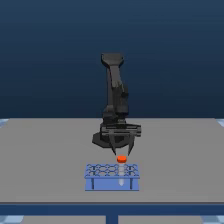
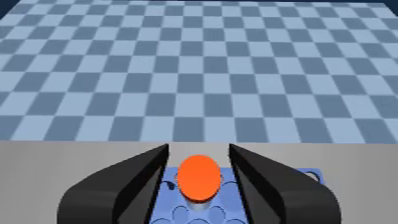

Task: Pick up the centrifuge tube on the rack

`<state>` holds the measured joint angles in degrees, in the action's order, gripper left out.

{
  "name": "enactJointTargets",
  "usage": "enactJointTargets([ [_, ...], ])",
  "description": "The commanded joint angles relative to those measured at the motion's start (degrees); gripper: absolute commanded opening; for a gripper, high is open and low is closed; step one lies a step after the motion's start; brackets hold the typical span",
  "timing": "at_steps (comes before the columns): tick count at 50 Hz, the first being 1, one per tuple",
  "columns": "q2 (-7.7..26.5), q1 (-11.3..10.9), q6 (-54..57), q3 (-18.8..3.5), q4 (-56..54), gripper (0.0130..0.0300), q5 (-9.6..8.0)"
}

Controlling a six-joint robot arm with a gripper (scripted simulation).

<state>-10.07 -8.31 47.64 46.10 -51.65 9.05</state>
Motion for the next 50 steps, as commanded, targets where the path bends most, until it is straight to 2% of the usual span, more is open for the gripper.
enactJointTargets([
  [1,0.36,-0.01,-2.82,0.11,2.25,0.0300,0.47],
  [15,1.26,-0.01,-9.28,0.76,8.61,0.0300,1.54],
  [28,3.05,-0.01,-18.10,1.83,17.25,0.0300,3.78],
  [43,4.58,-0.01,-23.24,2.62,22.24,0.0300,5.76],
  [50,4.89,-0.01,-24.10,2.77,23.07,0.0300,6.16],
])
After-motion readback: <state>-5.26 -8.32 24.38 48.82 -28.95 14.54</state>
